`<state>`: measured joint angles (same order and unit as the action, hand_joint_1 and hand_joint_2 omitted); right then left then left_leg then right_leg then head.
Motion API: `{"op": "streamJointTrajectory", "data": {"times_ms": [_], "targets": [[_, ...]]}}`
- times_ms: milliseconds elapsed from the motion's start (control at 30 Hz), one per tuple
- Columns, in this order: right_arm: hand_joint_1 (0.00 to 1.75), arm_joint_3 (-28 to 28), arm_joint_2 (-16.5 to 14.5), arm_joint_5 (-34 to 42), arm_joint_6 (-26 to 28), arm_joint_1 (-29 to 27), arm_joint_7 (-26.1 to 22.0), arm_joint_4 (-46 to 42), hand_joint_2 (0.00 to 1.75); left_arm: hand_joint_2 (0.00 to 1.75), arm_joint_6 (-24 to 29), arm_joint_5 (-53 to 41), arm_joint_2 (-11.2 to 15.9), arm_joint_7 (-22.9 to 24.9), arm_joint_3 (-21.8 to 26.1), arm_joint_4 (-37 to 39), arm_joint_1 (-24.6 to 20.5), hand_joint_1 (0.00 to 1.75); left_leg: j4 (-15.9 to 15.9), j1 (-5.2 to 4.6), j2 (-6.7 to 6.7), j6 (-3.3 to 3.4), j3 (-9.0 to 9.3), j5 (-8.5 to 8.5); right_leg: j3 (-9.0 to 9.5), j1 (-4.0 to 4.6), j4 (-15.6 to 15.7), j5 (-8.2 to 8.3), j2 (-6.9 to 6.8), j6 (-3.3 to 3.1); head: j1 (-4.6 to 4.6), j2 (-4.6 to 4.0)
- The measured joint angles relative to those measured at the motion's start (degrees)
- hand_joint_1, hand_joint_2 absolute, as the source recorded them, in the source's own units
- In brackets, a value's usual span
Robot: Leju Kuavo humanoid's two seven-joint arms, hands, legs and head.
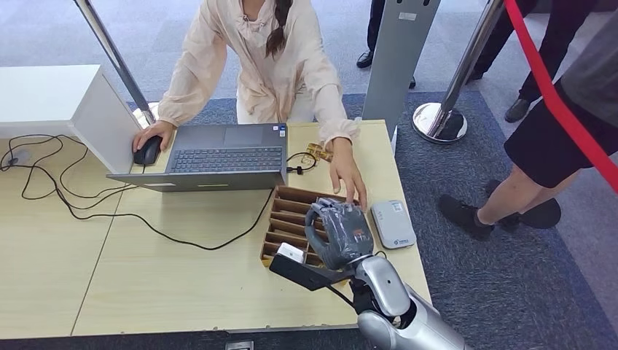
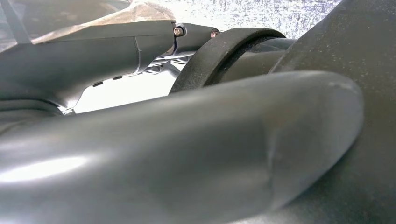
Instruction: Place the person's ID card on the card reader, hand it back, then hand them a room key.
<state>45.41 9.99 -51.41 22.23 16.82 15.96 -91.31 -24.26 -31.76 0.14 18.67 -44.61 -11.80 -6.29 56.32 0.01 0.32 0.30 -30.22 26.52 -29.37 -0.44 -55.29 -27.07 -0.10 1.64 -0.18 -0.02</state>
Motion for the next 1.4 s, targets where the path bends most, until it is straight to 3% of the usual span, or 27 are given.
{"op": "streamJointTrajectory", "data": {"times_ms": [133, 433, 867, 1400], "targets": [[0.86, 0.0, 0.0, -0.2, 0.5, -0.3, 0.6, 0.0, 1.75, 0.0, 0.0, 0.0, 0.0, 0.0, 0.0, 0.0, 0.0, 0.0, 0.0, 0.0, 0.0, 0.0, 0.0, 0.0, 0.0, 0.0, 0.0, 0.0, 0.0, 0.0, -0.01, 0.0], [0.75, -0.4, 0.2, -0.5, 0.9, -1.2, 1.4, 0.1, 1.75, 0.0, 0.1, 0.0, 0.0, 0.0, 0.0, 0.0, 0.0, 0.0, 0.0, 0.0, 0.0, 0.0, 0.01, 0.0, 0.0, 0.0, 0.0, 0.0, 0.0, 0.0, 0.0, -0.01], [0.75, -0.5, 0.4, -1.1, 1.0, -1.5, 1.6, 0.1, 1.75, 0.0, 0.0, 0.0, 0.1, 0.0, 0.0, 0.0, 0.0, 0.0, 0.0, 0.0, 0.0, 0.0, 0.0, 0.0, 0.0, 0.0, 0.0, 0.0, 0.0, 0.0, 0.0, -0.01], [0.95, -0.4, 0.0, -2.0, 1.5, -1.5, 1.4, 0.3, 1.75, 0.0, 0.0, 0.0, 0.2, 0.0, 0.0, 0.0, 0.0, 0.0, 0.0, 0.0, 0.0, 0.0, 0.0, 0.0, 0.0, 0.0, 0.0, 0.0, 0.0, 0.0, 0.0, 0.0]]}}
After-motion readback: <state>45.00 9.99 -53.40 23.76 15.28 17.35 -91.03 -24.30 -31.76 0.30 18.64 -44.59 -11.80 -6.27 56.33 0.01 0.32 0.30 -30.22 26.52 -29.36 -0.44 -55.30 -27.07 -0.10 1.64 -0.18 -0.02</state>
